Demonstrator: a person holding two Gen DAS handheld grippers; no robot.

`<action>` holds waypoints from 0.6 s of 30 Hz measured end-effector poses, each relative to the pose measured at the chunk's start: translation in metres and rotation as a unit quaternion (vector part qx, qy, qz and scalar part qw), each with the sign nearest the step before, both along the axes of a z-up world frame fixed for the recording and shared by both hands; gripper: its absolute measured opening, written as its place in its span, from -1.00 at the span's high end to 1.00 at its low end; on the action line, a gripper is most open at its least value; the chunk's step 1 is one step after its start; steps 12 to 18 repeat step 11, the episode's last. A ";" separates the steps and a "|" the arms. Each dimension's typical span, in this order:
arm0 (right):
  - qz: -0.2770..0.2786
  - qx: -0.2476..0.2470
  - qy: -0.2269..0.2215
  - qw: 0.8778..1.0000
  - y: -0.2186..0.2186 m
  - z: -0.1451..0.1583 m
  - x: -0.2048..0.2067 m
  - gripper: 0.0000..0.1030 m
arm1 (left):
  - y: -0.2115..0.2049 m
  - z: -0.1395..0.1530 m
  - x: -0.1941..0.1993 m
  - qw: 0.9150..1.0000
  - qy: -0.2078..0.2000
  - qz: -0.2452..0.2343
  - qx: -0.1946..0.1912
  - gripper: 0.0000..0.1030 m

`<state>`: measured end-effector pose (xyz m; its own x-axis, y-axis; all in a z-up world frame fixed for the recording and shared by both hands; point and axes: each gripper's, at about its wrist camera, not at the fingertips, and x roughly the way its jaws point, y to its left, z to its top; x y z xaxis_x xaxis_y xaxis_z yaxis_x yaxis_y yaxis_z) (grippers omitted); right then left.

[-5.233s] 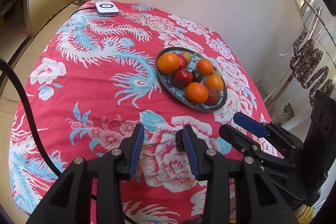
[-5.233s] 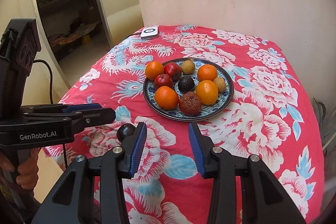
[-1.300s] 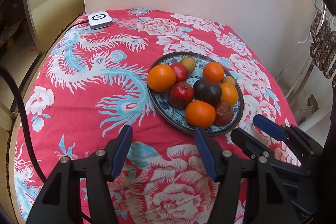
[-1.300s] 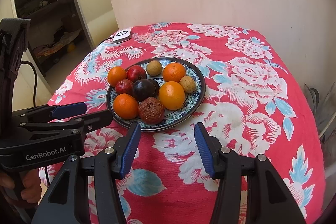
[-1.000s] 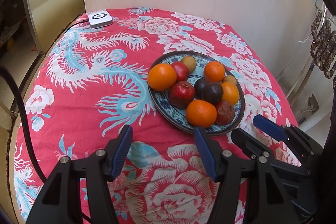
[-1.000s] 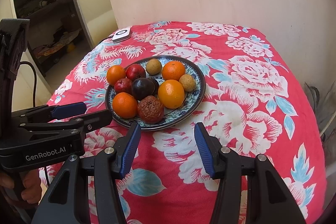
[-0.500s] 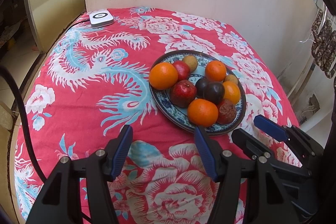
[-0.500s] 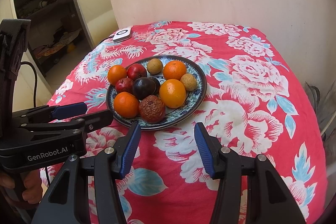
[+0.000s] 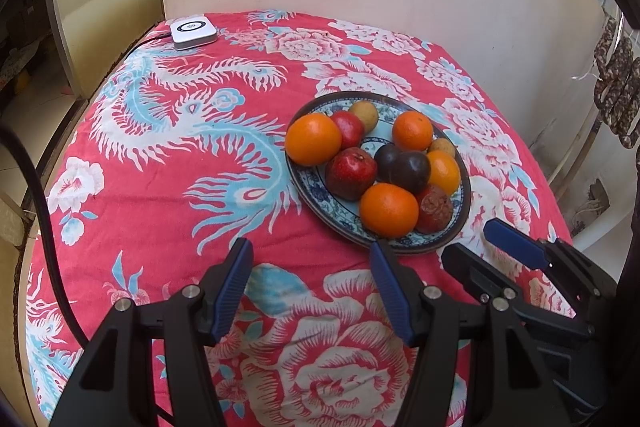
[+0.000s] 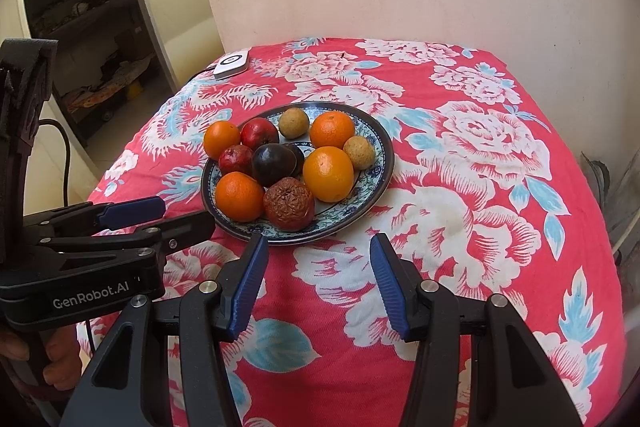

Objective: Organize fruits

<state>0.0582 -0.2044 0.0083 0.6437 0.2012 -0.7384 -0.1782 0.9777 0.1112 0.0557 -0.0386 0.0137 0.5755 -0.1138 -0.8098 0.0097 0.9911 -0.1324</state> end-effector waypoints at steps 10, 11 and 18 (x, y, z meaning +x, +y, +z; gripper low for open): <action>-0.001 0.004 -0.001 1.000 -0.002 0.001 -0.002 -0.05 | -0.002 0.000 0.000 1.000 0.006 0.003 0.002 -0.25; -0.001 0.004 -0.001 1.000 -0.002 0.001 -0.002 -0.05 | -0.002 0.000 0.000 1.000 0.008 0.005 0.001 -0.25; -0.001 0.004 -0.001 1.000 -0.002 0.001 -0.002 -0.05 | -0.002 0.000 0.000 1.000 0.008 0.005 0.001 -0.25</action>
